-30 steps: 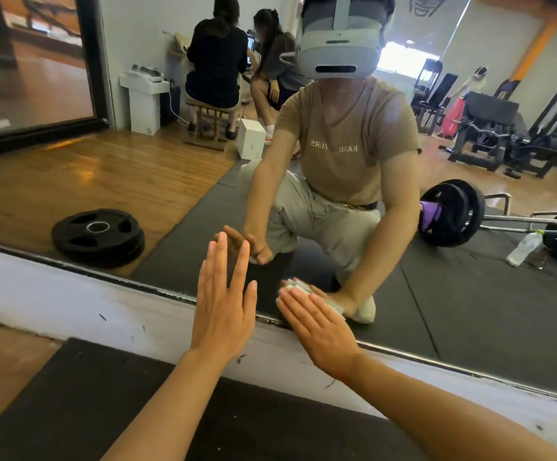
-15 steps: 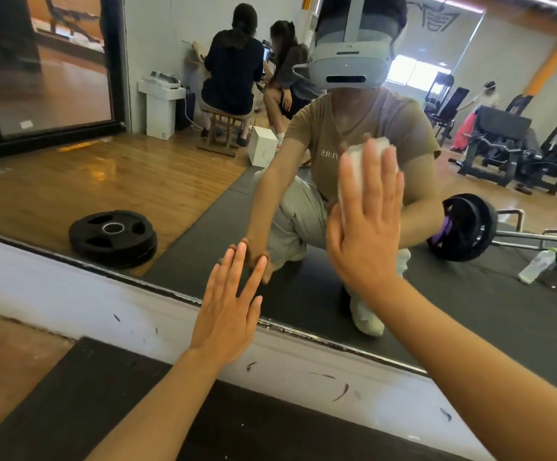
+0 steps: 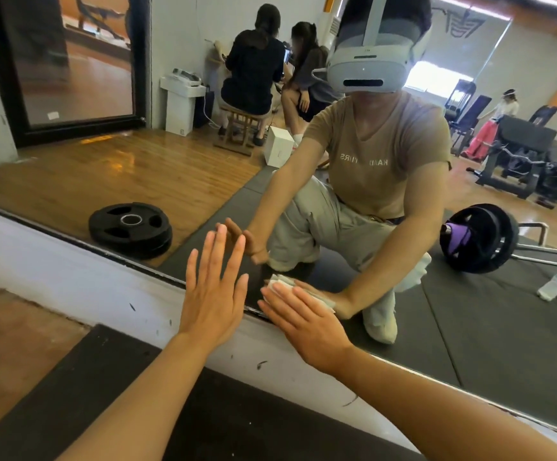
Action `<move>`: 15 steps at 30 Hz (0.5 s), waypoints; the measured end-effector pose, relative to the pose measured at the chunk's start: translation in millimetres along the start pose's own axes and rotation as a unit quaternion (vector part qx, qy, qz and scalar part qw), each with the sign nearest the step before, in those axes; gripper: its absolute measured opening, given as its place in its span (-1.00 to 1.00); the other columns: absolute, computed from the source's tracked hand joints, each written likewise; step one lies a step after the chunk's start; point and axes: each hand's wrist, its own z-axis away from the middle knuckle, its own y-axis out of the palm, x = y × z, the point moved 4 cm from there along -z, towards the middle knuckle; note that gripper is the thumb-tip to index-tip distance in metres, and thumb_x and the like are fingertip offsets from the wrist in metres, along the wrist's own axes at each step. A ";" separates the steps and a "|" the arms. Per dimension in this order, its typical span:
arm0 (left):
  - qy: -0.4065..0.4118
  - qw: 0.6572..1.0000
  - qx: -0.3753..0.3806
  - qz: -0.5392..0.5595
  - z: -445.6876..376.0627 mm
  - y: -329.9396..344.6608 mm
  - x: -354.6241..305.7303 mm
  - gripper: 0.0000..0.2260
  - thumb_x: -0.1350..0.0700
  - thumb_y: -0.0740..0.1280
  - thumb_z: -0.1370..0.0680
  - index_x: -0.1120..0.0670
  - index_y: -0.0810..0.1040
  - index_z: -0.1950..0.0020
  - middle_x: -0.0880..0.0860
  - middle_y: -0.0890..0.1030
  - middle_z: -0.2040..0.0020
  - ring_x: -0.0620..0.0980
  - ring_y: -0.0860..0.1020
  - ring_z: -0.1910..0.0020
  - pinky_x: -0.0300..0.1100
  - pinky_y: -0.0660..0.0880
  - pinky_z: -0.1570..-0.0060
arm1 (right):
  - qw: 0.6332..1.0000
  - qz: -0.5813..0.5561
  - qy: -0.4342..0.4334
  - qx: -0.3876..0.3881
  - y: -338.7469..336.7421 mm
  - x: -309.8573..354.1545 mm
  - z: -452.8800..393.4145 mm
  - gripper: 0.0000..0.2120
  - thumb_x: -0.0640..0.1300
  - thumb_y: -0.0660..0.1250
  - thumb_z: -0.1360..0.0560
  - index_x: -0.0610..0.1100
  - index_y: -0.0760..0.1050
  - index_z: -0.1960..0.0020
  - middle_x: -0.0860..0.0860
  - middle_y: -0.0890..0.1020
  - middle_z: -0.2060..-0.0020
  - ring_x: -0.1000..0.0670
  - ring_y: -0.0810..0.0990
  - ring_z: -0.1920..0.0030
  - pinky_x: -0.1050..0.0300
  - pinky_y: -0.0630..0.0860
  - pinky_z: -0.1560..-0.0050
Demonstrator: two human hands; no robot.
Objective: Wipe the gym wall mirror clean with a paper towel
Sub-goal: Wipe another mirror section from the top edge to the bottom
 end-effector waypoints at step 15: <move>-0.063 0.996 -0.028 0.057 2.8 4.8 42.4 -0.46 0.02 0.06 -0.68 0.11 0.02 -0.64 0.19 -0.03 -0.64 0.16 -0.02 -0.62 0.21 0.07 -0.53 | 0.915 -0.065 0.269 -0.293 -133.9 -111.8 -102.8 -0.46 -0.29 0.25 -0.59 -0.35 0.21 -0.53 -0.24 0.17 -0.53 -0.27 0.16 -0.55 -0.18 0.04 -0.57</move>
